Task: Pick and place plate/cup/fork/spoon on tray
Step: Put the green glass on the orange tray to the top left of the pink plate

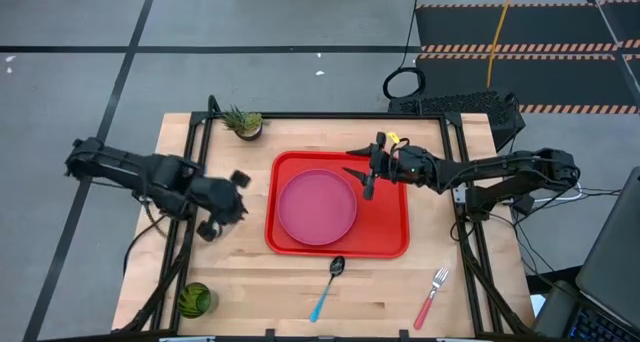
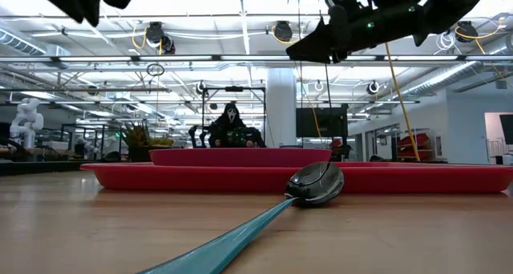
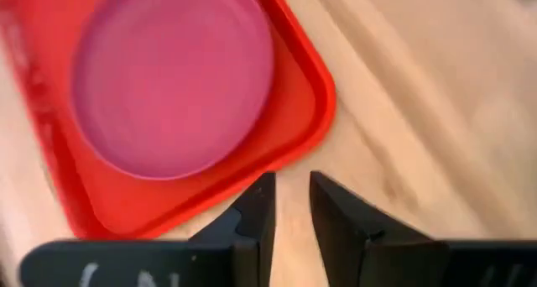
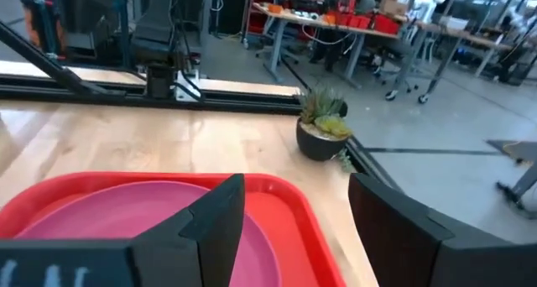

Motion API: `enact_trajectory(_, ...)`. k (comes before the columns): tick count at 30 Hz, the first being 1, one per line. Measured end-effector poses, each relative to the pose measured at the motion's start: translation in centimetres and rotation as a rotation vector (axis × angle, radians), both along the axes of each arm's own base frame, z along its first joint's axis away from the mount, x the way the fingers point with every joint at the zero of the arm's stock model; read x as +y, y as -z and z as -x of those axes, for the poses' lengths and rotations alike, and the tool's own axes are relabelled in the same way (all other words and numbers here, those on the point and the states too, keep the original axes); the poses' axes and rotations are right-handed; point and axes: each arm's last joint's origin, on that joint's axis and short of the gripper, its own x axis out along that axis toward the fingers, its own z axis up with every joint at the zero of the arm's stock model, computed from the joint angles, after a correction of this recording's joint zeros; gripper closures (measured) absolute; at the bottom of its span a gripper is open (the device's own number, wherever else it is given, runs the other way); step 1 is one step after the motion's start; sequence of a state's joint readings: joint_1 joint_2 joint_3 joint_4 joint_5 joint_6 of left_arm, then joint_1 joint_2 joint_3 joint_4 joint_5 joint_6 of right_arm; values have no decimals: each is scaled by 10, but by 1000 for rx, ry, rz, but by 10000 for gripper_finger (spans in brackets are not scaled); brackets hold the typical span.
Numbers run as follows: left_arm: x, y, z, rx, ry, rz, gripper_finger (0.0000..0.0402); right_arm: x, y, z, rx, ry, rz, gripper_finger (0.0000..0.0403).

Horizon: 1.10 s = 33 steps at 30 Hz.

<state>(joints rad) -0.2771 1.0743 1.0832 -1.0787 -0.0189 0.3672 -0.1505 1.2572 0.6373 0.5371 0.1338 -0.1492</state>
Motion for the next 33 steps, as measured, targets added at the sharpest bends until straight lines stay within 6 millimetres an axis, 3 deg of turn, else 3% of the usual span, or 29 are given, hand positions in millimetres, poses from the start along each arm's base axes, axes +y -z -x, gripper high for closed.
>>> enact_trajectory(8,-35,6,-18,192,254,-80,325,-4,2,1,10,102,-16,195)
enact_trajectory(16,-81,8,-8,275,542,16,325,-5,4,3,-26,195,-181,195)
enact_trajectory(24,-111,24,9,486,586,50,325,10,6,1,-43,158,-289,195)
enact_trajectory(33,-130,25,12,446,541,105,325,28,11,0,8,108,-328,195)
